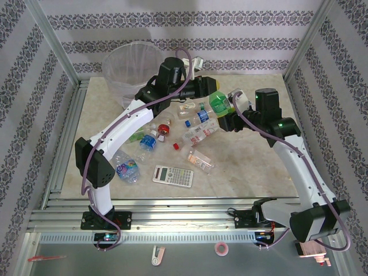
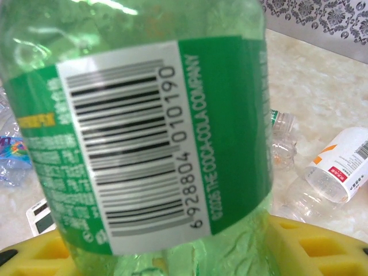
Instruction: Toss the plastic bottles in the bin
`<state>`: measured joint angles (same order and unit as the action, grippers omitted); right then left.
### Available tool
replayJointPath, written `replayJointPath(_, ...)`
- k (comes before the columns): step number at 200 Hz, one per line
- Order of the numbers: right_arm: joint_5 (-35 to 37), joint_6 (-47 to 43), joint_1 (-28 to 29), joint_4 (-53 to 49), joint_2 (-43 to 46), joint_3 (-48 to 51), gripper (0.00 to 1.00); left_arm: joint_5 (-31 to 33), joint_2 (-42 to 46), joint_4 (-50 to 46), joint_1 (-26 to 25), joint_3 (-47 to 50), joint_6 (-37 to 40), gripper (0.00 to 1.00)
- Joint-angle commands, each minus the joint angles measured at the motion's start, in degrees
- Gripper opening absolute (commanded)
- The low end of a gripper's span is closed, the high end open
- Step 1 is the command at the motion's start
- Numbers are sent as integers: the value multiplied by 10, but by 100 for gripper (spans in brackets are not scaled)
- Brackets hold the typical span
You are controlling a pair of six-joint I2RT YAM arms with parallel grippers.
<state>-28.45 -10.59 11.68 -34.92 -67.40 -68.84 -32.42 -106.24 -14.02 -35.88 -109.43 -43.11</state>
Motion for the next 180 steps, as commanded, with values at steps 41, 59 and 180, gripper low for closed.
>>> replayJointPath(41,-32,23,-6,16,-9,-15,52,3,-3,-30,0,-29,32,0)
replayJointPath(59,-48,30,-5,23,-7,-15,66,2,0,-28,0,-29,41,0)
replayJointPath(180,-118,65,1,77,63,43,98,82,44,-110,26,-57,157,0)
